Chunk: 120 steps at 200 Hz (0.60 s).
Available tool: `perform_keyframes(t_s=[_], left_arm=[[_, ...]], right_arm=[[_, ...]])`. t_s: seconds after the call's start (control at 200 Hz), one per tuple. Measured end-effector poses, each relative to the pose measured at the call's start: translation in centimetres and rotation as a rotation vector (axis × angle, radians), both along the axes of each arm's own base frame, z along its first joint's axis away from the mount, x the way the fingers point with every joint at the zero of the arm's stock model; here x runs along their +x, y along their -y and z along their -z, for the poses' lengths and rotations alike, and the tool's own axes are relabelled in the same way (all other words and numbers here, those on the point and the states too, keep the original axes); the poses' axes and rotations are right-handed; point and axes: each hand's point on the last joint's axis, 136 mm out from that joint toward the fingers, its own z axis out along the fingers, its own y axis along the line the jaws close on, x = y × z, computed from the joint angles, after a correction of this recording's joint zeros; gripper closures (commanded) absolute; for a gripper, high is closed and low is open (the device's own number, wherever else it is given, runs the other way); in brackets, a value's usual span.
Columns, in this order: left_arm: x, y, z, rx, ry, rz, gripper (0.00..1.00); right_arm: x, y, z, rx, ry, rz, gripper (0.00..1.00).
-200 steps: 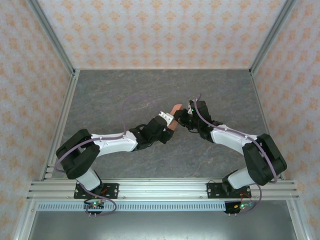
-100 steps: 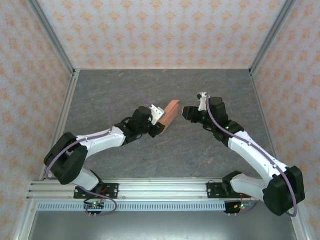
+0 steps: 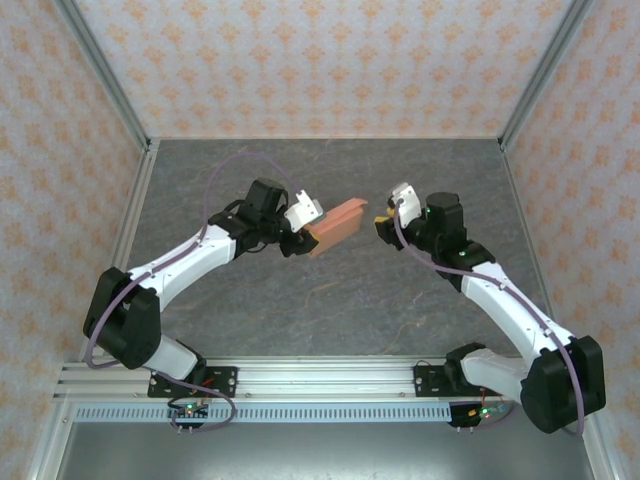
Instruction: Fold the paper box
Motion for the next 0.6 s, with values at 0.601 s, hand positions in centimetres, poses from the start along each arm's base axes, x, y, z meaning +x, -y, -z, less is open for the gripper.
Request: perform_keyframes(t_s=[0.601], left_arm=[[-2.4, -0.8, 2.7, 0.093, -0.024, 0.196, 0.66]], right_arm=[[-1.5, -1.9, 4.0, -0.143, 0.066, -0.265, 0.63]])
